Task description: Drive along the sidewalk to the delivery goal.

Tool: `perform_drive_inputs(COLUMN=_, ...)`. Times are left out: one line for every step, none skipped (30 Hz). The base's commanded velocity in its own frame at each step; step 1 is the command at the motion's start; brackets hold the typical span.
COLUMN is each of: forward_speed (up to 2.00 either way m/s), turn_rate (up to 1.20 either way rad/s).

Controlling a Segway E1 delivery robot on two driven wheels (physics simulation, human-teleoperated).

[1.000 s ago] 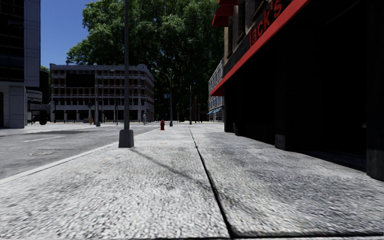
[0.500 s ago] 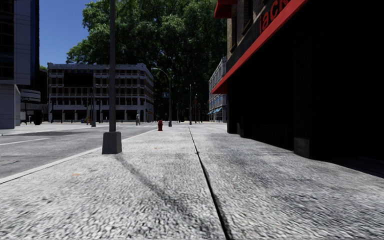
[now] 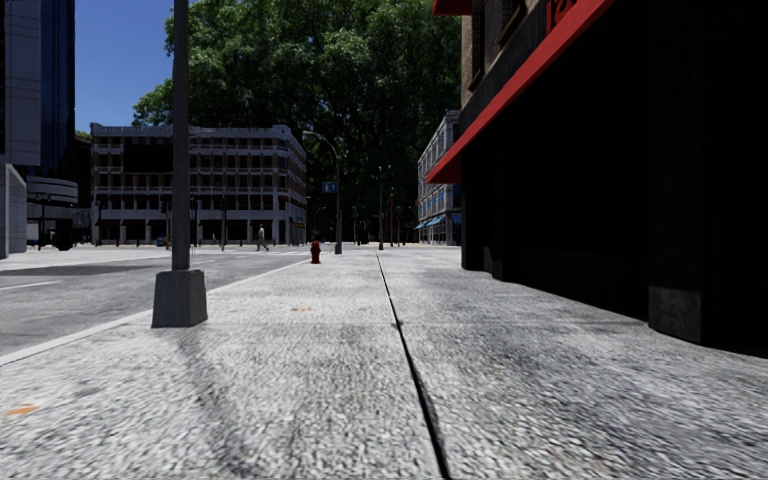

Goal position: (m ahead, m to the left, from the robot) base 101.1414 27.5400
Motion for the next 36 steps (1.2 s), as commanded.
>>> perform_drive_inputs(forward_speed=2.0, turn_rate=0.0)
perform_drive_inputs(forward_speed=2.0, turn_rate=0.0)
perform_drive_inputs(forward_speed=2.0, turn_rate=0.0)
perform_drive_inputs(forward_speed=2.0, turn_rate=0.0)
perform_drive_inputs(forward_speed=2.0, turn_rate=0.0)
perform_drive_inputs(forward_speed=2.0, turn_rate=0.0)
perform_drive_inputs(forward_speed=2.0, turn_rate=0.0)
perform_drive_inputs(forward_speed=2.0, turn_rate=0.0)
perform_drive_inputs(forward_speed=2.0, turn_rate=0.0)
perform_drive_inputs(forward_speed=2.0, turn_rate=0.0)
perform_drive_inputs(forward_speed=2.0, turn_rate=0.0)
perform_drive_inputs(forward_speed=2.0, turn_rate=0.0)
perform_drive_inputs(forward_speed=2.0, turn_rate=0.0)
perform_drive_inputs(forward_speed=2.0, turn_rate=0.0)
perform_drive_inputs(forward_speed=2.0, turn_rate=0.0)
perform_drive_inputs(forward_speed=2.0, turn_rate=0.0)
perform_drive_inputs(forward_speed=2.0, turn_rate=0.0)
perform_drive_inputs(forward_speed=2.0, turn_rate=0.0)
perform_drive_inputs(forward_speed=2.0, turn_rate=0.0)
perform_drive_inputs(forward_speed=2.0, turn_rate=0.0)
perform_drive_inputs(forward_speed=2.0, turn_rate=0.0)
perform_drive_inputs(forward_speed=2.0, turn_rate=0.0)
perform_drive_inputs(forward_speed=2.0, turn_rate=0.0)
perform_drive_inputs(forward_speed=2.0, turn_rate=0.0)
perform_drive_inputs(forward_speed=2.0, turn_rate=0.0)
perform_drive_inputs(forward_speed=2.0, turn_rate=0.0)
perform_drive_inputs(forward_speed=2.0, turn_rate=0.0)
perform_drive_inputs(forward_speed=2.0, turn_rate=0.0)
perform_drive_inputs(forward_speed=2.0, turn_rate=0.0)
perform_drive_inputs(forward_speed=2.0, turn_rate=0.0)
perform_drive_inputs(forward_speed=2.0, turn_rate=0.0)
perform_drive_inputs(forward_speed=2.0, turn_rate=0.0)
perform_drive_inputs(forward_speed=2.0, turn_rate=0.0)
perform_drive_inputs(forward_speed=2.0, turn_rate=0.0)
perform_drive_inputs(forward_speed=2.0, turn_rate=0.0)
perform_drive_inputs(forward_speed=2.0, turn_rate=0.0)
